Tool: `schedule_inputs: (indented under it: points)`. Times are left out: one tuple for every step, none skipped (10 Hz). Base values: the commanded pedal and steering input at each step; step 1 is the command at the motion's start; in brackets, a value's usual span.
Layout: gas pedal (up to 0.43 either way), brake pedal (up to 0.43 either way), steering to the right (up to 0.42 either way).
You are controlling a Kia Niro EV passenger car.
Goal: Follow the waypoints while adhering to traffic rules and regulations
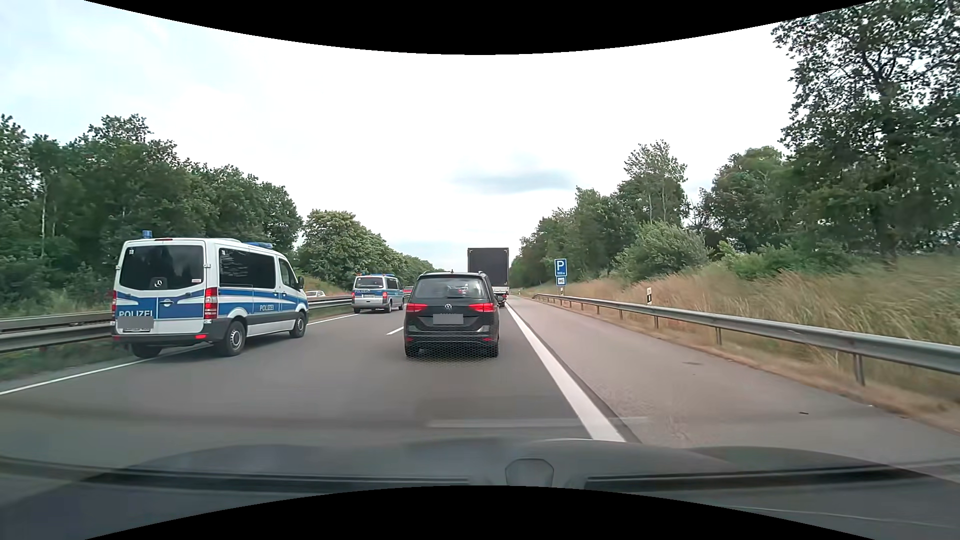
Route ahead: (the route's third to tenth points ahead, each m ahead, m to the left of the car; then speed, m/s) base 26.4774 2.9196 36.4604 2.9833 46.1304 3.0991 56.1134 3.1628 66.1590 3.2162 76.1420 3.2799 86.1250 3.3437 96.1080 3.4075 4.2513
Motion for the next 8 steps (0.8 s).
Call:
schedule_inputs:
  points:
    - [0.047, 0.0, -0.006]
    - [0.047, 0.0, -0.006]
    - [0.047, 0.0, -0.006]
    - [0.047, 0.0, -0.006]
    - [0.047, 0.0, -0.006]
    - [0.047, 0.0, -0.006]
    - [0.047, 0.0, -0.006]
    - [0.047, 0.0, -0.005]
